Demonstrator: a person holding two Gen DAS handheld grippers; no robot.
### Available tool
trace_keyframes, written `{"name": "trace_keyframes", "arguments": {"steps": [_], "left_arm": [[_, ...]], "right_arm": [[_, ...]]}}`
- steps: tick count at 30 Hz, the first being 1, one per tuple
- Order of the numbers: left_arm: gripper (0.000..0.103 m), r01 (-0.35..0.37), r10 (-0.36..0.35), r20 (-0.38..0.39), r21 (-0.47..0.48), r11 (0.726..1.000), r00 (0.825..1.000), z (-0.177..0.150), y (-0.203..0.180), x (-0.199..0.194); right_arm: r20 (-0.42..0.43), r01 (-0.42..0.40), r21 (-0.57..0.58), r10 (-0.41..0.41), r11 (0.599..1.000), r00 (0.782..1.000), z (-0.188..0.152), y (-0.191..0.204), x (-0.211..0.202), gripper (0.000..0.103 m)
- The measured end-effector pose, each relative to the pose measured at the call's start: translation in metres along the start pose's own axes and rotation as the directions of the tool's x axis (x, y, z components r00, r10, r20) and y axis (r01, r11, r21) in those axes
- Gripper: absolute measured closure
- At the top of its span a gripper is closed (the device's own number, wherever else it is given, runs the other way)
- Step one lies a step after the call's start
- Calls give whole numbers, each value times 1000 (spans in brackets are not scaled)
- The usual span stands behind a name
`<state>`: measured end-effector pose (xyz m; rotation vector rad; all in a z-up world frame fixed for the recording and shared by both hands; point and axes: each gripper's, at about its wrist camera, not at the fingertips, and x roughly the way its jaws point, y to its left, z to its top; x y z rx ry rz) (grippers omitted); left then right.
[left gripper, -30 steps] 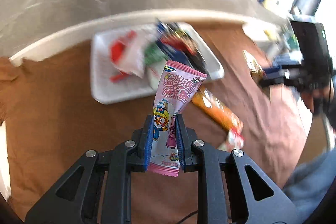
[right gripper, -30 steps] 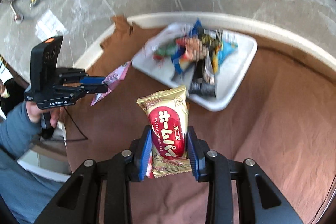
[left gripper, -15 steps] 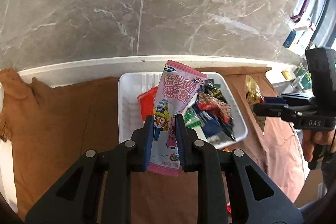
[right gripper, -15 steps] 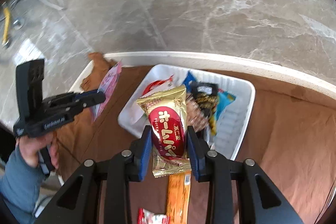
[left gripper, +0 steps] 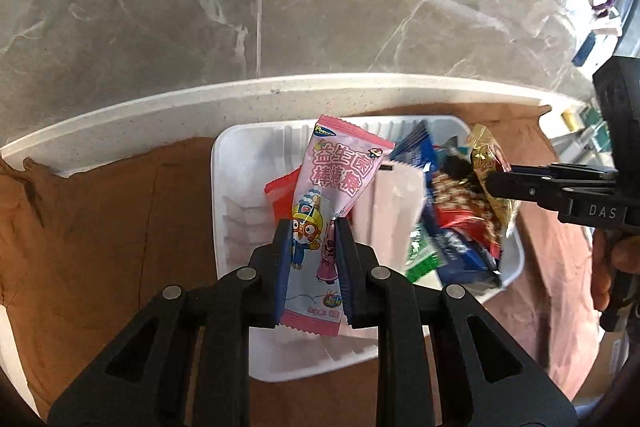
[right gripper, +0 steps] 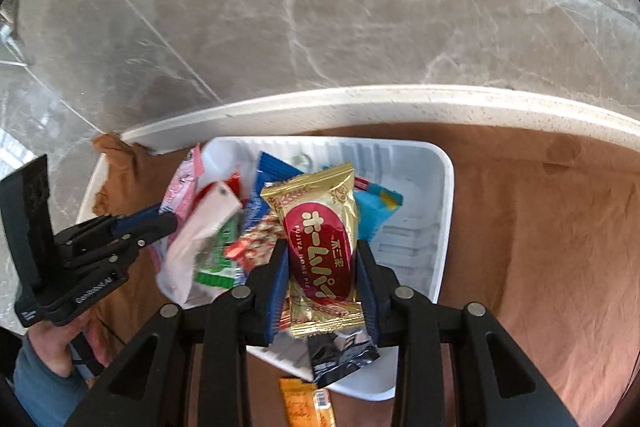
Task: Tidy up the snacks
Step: 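Lower both packets into the white tray and open both tools, then withdraw both tools from the tray back over the last two snacks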
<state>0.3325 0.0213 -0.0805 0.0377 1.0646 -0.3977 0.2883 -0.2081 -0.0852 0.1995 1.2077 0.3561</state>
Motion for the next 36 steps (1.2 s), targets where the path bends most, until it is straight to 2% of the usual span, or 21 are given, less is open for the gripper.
{"name": "trace_keyframes", "arguments": {"steps": [13, 17, 18, 22, 24, 26, 28, 30, 36], "left_arm": [[74, -47, 46, -17, -34, 998, 999, 3, 0, 27], [46, -89, 88, -13, -51, 995, 996, 1, 1, 32], [44, -88, 88, -7, -61, 994, 996, -1, 2, 31], [43, -99, 99, 2, -68, 993, 995, -2, 1, 31], [35, -108, 109, 13, -70, 992, 994, -4, 2, 25], [31, -113, 115, 26, -72, 991, 993, -5, 1, 21], [30, -119, 122, 42, -72, 990, 992, -5, 0, 14], [28, -121, 126, 57, -77, 990, 990, -7, 0, 7], [25, -133, 140, 117, -66, 989, 983, -15, -11, -22]], "right_arm": [[-5, 52, -8, -52, 999, 999, 5, 2, 10, 67], [-23, 65, -4, -65, 998, 998, 1, 1, 14, 64], [-23, 64, -3, -64, 998, 998, -1, 2, 14, 64], [-18, 66, 5, -66, 998, 998, -4, -1, 15, 64], [-12, 70, 4, -70, 998, 997, -4, -1, 15, 64], [-5, 73, 2, -73, 997, 997, -4, -1, 13, 61], [6, 69, 4, -69, 998, 998, -6, -2, 11, 51], [13, 61, 11, -61, 998, 998, -7, -3, 9, 47], [51, 41, 38, -43, 998, 998, -13, -6, -11, 46]]}}
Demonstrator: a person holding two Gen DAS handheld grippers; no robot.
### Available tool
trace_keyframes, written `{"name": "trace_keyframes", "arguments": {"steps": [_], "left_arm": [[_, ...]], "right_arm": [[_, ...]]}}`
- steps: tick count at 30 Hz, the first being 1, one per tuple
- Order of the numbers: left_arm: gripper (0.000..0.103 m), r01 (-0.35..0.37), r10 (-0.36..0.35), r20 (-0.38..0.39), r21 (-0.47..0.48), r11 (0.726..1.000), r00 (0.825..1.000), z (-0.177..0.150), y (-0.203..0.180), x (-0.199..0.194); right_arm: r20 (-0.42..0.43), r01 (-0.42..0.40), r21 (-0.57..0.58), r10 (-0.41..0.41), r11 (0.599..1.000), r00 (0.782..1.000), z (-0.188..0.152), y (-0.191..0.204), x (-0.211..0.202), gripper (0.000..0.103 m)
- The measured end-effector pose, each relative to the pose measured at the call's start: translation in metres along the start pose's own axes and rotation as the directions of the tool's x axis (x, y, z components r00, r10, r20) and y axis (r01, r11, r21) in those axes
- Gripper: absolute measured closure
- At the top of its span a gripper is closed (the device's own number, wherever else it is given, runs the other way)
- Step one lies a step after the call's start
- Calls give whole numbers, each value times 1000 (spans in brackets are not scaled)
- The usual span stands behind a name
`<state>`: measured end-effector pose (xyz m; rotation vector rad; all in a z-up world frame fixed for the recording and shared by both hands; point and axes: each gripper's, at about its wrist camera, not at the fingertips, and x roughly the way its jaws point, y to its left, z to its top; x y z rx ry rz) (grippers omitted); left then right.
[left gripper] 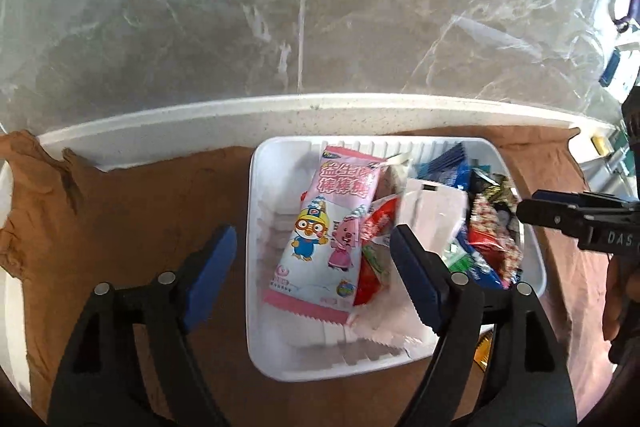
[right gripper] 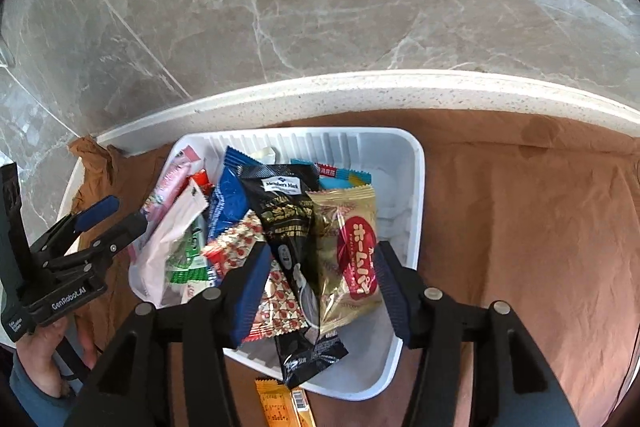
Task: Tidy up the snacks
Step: 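Withdraw both tools from the tray back over the last two snacks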
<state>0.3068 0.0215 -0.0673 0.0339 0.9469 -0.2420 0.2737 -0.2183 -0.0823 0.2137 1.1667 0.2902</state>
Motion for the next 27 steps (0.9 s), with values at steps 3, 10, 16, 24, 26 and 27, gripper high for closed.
{"name": "trace_keyframes", "arguments": {"steps": [3, 10, 16, 24, 26, 27], "left_arm": [[16, -7, 6, 38, 14, 1000, 999, -10, -9, -24], [15, 30, -30, 38, 1, 1000, 999, -62, -30, -65], [15, 56, -56, -4, -47, 997, 998, -111, -44, -80], [11, 48, -49, -15, -96, 994, 999, -148, -55, -96], [11, 41, -42, -9, -111, 993, 999, -152, -57, -98], [11, 40, -41, -7, -120, 992, 999, -155, -59, -99]], "right_arm": [[48, -36, 16, 35, 999, 998, -6, -1, -23, 44], [163, -111, 63, 100, 992, 982, -39, -8, -71, 26], [165, -140, 107, 121, 984, 979, -68, -18, -83, 24], [145, -224, 186, 199, 957, 969, -97, -28, -87, 22], [142, -243, 194, 218, 950, 966, -101, -30, -87, 22], [143, -247, 191, 222, 950, 964, -102, -30, -88, 21]]}}
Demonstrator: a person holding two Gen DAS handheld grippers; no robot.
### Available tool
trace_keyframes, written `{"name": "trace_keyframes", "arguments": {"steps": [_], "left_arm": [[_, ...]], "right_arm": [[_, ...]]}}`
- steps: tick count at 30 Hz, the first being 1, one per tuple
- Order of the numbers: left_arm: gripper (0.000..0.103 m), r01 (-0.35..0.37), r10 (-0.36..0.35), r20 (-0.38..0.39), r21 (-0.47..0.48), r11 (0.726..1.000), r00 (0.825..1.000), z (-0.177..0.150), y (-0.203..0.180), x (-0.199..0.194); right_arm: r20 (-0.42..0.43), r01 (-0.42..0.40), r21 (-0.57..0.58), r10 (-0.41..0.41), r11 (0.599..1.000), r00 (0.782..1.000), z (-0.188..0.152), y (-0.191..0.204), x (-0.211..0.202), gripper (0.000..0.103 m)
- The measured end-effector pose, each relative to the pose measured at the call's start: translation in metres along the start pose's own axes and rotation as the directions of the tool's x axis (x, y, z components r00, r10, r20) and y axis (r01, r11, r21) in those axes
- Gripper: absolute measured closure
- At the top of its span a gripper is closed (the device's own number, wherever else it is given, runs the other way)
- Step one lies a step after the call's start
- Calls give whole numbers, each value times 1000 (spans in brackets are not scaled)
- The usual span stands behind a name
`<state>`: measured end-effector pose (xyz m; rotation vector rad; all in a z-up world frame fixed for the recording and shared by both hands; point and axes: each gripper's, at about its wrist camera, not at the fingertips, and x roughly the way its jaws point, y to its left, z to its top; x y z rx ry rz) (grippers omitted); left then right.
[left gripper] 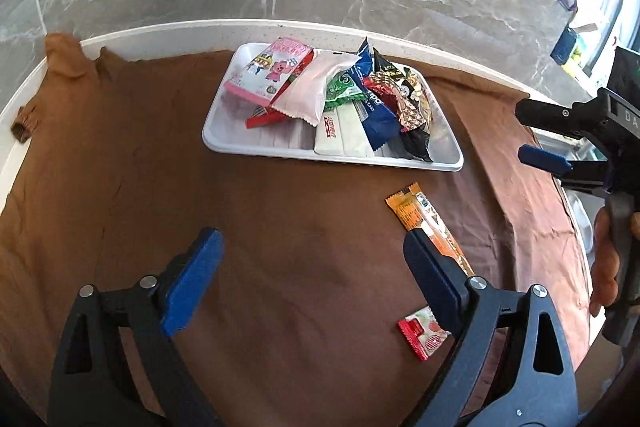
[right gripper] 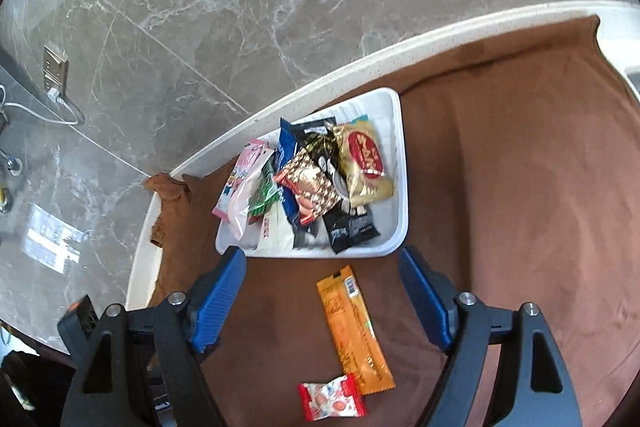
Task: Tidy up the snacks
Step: 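Withdraw both tools from the tray back over the last two snacks, then grasp the red strawberry candy packet with the left tool while the right tool grasps the orange wafer stick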
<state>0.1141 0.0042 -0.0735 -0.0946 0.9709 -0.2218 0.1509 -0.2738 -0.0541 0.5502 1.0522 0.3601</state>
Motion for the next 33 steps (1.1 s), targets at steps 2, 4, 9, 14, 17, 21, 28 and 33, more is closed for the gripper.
{"name": "trace_keyframes", "arguments": {"steps": [2, 4, 9, 14, 17, 21, 28, 33], "left_arm": [[8, 0, 0, -5, -9, 1000, 1000, -4, -4, 0], [2, -3, 2, -18, -25, 1000, 1000, -11, -8, 3], [0, -19, 18, -30, -51, 999, 999, -26, -21, 11], [0, 32, -32, -6, 38, 999, 999, -36, -49, 15], [0, 39, -34, -33, 161, 986, 999, -43, -69, 24], [1, 87, -63, -103, 247, 965, 993, -50, -79, 40], [2, 164, -116, -160, 328, 930, 980, -44, -80, 60], [2, 173, -123, -171, 319, 932, 978, -37, -78, 69]], "right_arm": [[-6, -1, -20, 1, 1000, 1000, -4, 0, -2, 18], [-27, -2, -37, 1, 999, 1000, -6, -1, -2, 18], [-120, -24, -69, 15, 997, 993, -10, -9, 5, 18], [-247, 8, -149, -45, 989, 968, -19, -14, 27, 18], [-305, 11, -204, -74, 979, 950, -24, -12, 42, 18], [-347, 17, -254, -108, 967, 932, -28, -11, 60, 21], [-405, -11, -266, -101, 964, 909, -31, -7, 84, 26], [-404, -15, -246, -89, 969, 910, -30, -8, 93, 28]]}}
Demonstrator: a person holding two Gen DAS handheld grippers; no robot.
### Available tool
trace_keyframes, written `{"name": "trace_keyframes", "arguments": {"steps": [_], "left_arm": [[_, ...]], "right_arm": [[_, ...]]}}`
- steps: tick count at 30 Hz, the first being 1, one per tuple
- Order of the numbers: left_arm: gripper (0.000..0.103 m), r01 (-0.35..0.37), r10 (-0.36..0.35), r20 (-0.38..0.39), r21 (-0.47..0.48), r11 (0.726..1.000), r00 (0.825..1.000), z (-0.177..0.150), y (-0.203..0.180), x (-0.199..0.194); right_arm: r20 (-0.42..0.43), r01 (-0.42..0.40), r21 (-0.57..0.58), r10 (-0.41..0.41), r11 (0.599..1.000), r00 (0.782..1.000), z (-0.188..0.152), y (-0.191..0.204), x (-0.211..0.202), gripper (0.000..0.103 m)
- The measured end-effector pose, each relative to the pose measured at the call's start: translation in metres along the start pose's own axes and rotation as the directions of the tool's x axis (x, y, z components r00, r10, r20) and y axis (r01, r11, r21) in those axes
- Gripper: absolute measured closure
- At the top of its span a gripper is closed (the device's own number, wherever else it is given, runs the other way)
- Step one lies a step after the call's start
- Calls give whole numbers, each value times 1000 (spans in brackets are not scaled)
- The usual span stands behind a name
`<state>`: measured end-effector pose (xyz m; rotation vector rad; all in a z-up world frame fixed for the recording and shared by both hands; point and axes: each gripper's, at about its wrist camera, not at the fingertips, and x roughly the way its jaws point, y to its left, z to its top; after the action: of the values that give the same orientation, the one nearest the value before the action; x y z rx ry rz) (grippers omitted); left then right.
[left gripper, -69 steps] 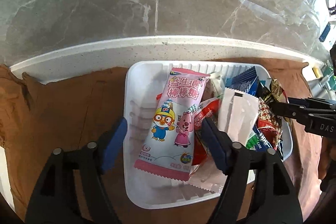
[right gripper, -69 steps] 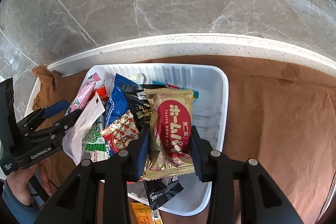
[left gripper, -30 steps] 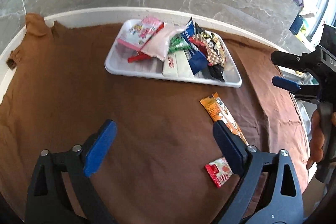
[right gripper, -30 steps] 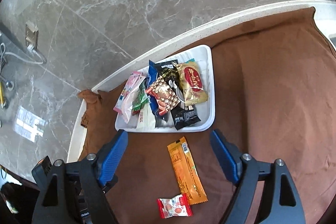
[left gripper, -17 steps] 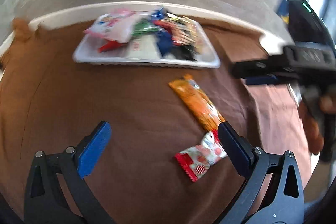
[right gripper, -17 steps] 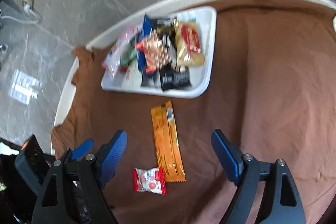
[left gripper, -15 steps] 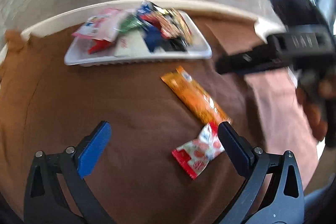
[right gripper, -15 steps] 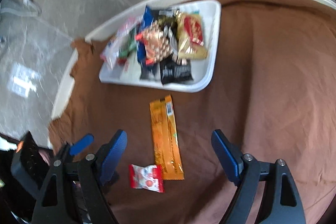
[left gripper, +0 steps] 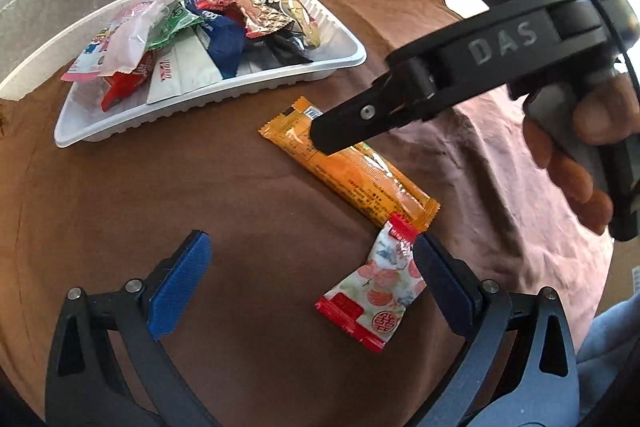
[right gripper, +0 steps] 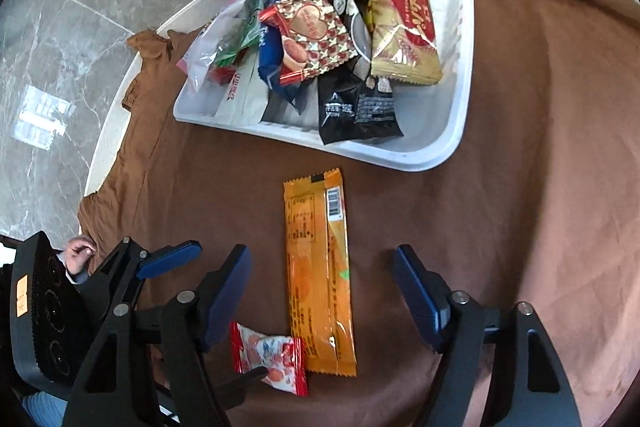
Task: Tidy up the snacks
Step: 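Grasp the red strawberry candy packet with the left tool while the right tool grasps the orange wafer stick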
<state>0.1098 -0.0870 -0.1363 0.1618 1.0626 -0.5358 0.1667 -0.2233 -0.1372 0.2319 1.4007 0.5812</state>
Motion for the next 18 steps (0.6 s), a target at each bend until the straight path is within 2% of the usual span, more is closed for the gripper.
{"name": "trace_keyframes", "arguments": {"steps": [3, 5, 8, 13, 18], "left_arm": [[2, 3, -2, -7, 22, 1000, 1000, 0, -7, 4], [2, 2, -2, -11, 38, 999, 1000, -2, -10, 7], [2, 14, -13, -14, 62, 998, 1000, -6, -12, 10], [3, 26, -25, -9, 109, 994, 1000, -3, -13, 15], [18, 34, -32, -20, 144, 989, 999, 2, -18, 23]], "right_arm": [[1, 24, -36, -24, 999, 1000, 1, 8, 2, 29], [-2, 50, -65, -50, 997, 999, 1, 17, 7, 37], [-12, 88, -109, -90, 990, 996, -1, 25, 11, 41], [-22, 147, -158, -152, 976, 988, -1, 31, 15, 60], [-20, 172, -192, -179, 966, 984, 0, 36, 19, 61]]}}
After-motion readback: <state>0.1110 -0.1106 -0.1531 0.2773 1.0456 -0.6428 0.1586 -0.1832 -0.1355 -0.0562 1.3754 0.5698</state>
